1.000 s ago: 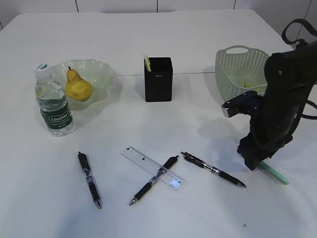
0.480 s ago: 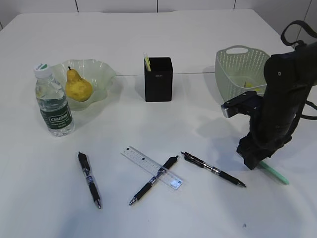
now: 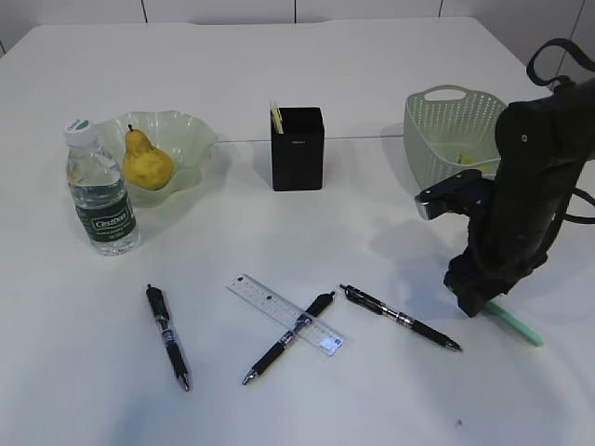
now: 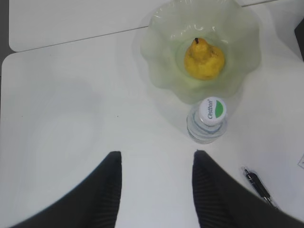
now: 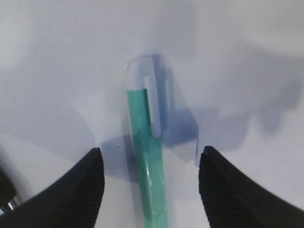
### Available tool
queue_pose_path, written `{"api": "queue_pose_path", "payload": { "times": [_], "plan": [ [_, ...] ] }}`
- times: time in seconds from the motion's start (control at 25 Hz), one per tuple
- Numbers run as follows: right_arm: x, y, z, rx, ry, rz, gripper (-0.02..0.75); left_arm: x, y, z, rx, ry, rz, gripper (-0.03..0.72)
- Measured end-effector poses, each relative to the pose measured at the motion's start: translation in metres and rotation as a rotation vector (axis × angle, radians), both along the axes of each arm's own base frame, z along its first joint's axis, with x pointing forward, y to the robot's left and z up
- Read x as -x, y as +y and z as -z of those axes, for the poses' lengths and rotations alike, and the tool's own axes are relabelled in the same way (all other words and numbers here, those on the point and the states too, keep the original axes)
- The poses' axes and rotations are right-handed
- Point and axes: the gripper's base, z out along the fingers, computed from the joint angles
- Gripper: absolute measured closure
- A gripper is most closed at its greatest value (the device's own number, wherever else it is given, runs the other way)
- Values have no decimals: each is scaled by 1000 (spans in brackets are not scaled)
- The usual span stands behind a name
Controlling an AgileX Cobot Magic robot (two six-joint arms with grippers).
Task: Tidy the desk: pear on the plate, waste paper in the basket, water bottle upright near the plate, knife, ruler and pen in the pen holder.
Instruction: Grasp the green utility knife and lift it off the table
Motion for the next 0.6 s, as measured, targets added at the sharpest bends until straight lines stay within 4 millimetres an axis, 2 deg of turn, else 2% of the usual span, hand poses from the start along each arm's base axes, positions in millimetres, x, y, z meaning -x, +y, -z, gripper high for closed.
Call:
{"api": "queue_pose_path", "payload": {
  "times": [0.6],
  "plan": [
    [-2,0,3,0,-14,22,244,0,0,0,0,0,0,348]
  ]
}}
